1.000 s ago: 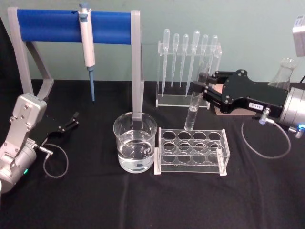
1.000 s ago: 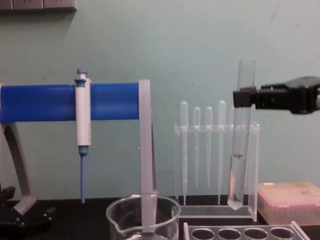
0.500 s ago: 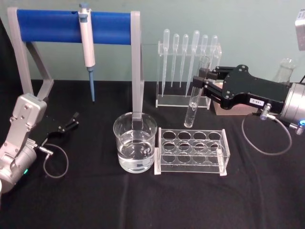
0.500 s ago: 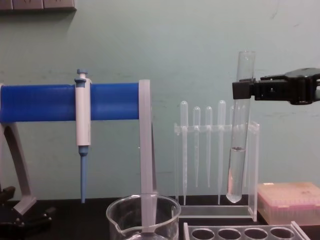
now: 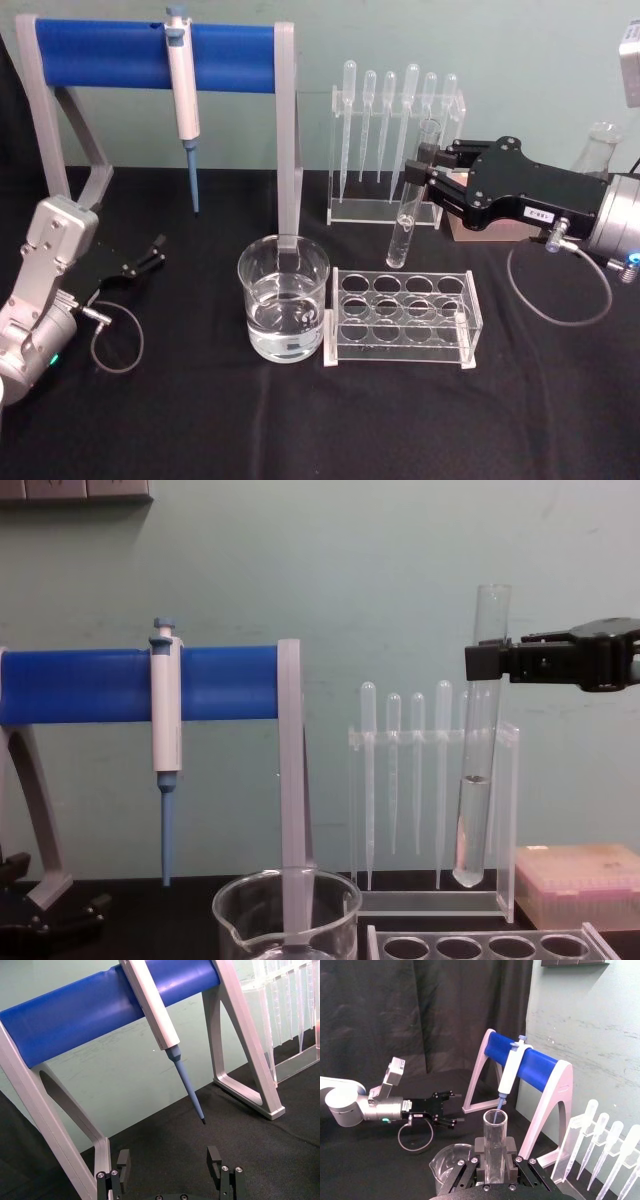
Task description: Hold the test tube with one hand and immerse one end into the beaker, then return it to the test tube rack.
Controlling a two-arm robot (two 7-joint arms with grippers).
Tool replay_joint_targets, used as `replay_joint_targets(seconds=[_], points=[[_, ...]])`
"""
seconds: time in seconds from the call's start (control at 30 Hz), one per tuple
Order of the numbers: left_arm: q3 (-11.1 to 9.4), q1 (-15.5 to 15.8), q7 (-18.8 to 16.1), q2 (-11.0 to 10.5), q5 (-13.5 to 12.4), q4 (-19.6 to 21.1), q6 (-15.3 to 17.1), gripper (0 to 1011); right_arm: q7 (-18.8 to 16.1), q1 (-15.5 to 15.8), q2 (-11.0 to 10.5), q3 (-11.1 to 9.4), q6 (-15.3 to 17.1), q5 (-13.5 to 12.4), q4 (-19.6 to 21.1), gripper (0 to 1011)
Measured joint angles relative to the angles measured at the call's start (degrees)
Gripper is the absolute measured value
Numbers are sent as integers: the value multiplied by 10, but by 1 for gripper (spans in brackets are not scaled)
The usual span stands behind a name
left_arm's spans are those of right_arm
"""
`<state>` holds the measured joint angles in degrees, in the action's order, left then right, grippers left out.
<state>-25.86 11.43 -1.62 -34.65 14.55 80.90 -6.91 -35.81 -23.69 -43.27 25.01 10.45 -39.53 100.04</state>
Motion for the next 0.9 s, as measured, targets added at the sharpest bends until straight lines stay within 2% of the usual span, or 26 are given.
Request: replay_joint_targets(seconds=[0.9], points=[[0, 0, 0, 0, 0, 0, 0, 1000, -1, 0, 0, 0, -1, 1, -1, 242]])
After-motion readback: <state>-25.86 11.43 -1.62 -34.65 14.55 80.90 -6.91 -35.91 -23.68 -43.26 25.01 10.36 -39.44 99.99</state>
